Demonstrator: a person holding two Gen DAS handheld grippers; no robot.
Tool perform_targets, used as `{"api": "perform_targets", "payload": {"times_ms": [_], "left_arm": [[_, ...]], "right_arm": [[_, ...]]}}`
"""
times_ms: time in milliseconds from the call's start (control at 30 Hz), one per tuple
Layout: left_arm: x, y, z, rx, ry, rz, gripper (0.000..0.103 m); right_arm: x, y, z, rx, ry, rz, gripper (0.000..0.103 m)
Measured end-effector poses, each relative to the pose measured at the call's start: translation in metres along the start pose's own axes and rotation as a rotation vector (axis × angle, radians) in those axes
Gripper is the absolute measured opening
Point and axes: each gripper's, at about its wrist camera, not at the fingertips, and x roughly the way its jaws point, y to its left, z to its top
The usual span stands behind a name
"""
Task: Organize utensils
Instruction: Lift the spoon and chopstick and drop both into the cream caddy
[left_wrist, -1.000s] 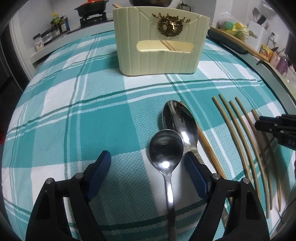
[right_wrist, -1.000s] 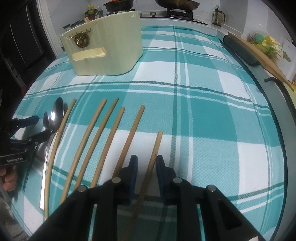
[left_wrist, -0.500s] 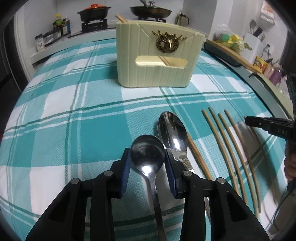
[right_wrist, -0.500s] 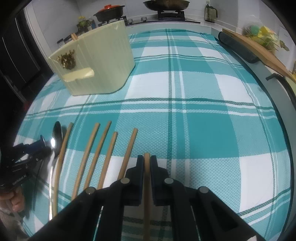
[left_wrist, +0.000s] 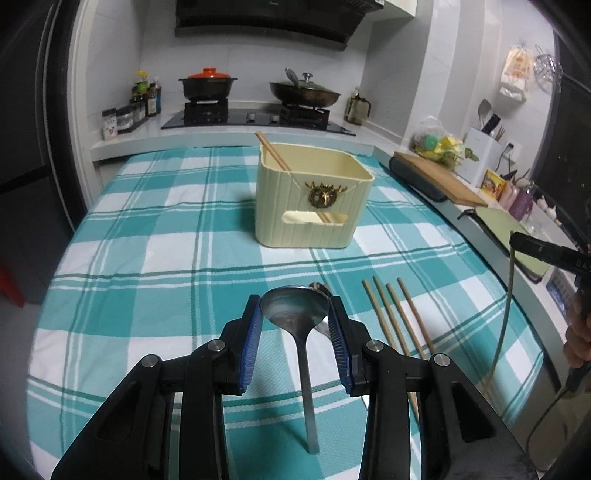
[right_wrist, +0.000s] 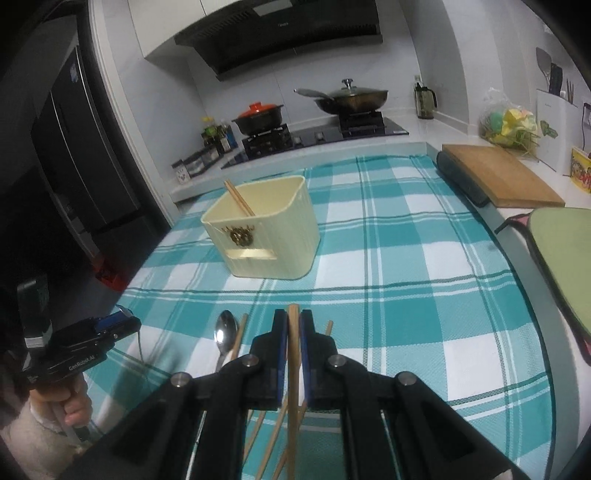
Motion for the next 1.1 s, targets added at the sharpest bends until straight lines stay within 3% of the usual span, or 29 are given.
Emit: {"api": "perform_targets", "payload": {"times_ms": [233,600,900,1100], "left_arm": [[-0.031,0.000,0.003,-0.025,-0.060,-0.015,0.036],[-0.053,-0.006,0.019,-0.027,-0.095,-0.062,0.036],[-0.057,0.001,0.061,-0.026,-0.095,-0.094,0.036],[-0.064,0.011,0.118,-0.029,-0.147,-0.109,0.036]], "right_arm": [[-0.048,0.022,-0.004,-0.036,-0.123,0.003,0.007],[-0.074,0.042,0.012,-0.076,-0.239,-0.001,0.007],[-0.063,0.062,0.054,-0.157,-0.243,0.028,0.007],[-0.047,0.071,0.099,-0.193,-0.247,0.043,0.007]]}}
